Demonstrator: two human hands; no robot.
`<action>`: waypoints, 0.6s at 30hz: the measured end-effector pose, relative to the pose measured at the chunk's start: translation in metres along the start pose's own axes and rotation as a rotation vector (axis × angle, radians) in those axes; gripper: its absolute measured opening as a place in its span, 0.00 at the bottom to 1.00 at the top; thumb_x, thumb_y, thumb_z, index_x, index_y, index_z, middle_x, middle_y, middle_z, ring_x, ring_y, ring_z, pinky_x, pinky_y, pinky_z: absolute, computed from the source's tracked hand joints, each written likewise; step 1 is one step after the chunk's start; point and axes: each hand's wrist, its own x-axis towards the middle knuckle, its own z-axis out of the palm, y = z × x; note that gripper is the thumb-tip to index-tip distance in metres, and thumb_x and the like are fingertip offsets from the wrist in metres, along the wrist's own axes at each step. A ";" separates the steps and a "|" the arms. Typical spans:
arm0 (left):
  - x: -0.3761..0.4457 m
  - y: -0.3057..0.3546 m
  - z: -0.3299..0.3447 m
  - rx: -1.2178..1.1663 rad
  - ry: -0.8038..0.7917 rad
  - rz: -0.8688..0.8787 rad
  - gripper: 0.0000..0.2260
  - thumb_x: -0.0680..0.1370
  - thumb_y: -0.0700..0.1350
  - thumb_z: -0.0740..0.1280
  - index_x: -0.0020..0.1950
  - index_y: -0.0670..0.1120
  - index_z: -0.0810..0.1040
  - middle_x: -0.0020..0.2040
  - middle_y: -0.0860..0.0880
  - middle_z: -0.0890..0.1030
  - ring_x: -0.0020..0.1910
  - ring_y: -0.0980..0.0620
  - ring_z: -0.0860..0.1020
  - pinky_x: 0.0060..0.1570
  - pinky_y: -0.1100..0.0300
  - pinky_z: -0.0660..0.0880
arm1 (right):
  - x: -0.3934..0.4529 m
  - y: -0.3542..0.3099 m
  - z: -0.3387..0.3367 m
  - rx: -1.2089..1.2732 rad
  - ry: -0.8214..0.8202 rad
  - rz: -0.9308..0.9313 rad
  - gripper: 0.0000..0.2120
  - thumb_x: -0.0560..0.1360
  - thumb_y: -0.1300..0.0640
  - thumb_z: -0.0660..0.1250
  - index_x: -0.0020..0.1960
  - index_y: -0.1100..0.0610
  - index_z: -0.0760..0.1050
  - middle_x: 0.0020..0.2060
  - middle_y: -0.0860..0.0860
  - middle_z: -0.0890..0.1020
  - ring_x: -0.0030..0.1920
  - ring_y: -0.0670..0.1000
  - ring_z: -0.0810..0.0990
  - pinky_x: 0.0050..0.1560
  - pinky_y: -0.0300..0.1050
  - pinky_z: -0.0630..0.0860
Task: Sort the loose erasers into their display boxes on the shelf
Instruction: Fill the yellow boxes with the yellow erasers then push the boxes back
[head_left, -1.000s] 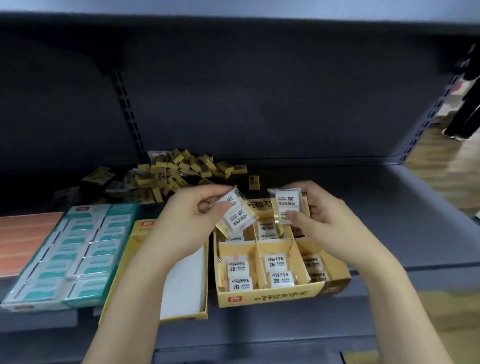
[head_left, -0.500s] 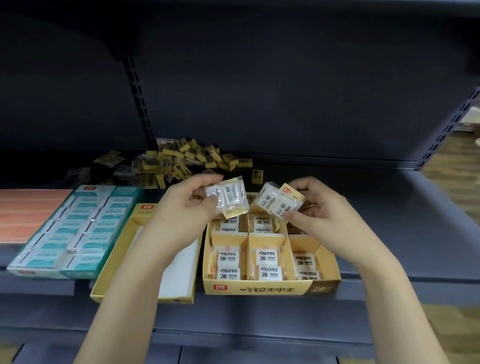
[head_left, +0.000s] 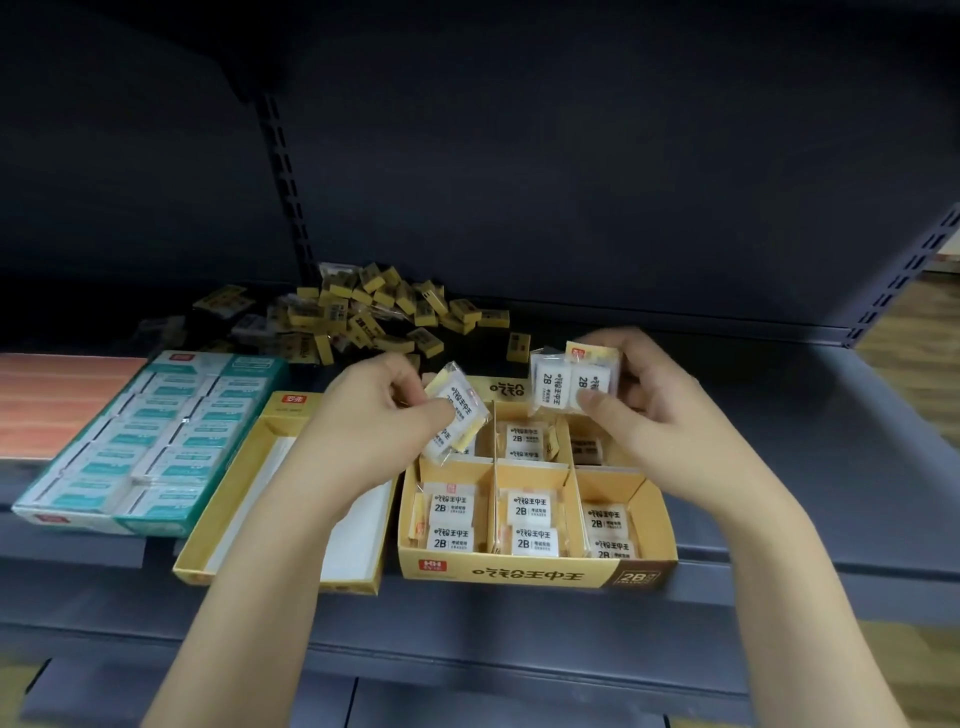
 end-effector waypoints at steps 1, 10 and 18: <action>0.000 0.000 -0.001 0.000 0.001 -0.003 0.10 0.70 0.40 0.69 0.33 0.47 0.69 0.33 0.49 0.72 0.33 0.51 0.70 0.36 0.59 0.65 | 0.001 -0.001 -0.001 0.010 -0.006 -0.005 0.17 0.77 0.59 0.63 0.56 0.38 0.70 0.47 0.41 0.81 0.47 0.45 0.81 0.51 0.54 0.79; -0.005 0.000 -0.012 -0.106 -0.056 -0.045 0.30 0.73 0.34 0.65 0.66 0.63 0.64 0.33 0.51 0.74 0.37 0.53 0.75 0.49 0.56 0.73 | 0.007 -0.012 0.002 0.005 -0.135 0.028 0.22 0.74 0.60 0.68 0.60 0.40 0.66 0.47 0.45 0.82 0.48 0.45 0.82 0.53 0.54 0.79; -0.010 0.004 -0.017 -0.288 -0.055 -0.180 0.10 0.75 0.33 0.64 0.48 0.48 0.74 0.42 0.47 0.80 0.34 0.56 0.80 0.33 0.66 0.77 | 0.011 -0.014 -0.013 -0.316 0.045 -0.034 0.12 0.76 0.59 0.66 0.57 0.47 0.75 0.44 0.37 0.77 0.48 0.40 0.77 0.47 0.33 0.72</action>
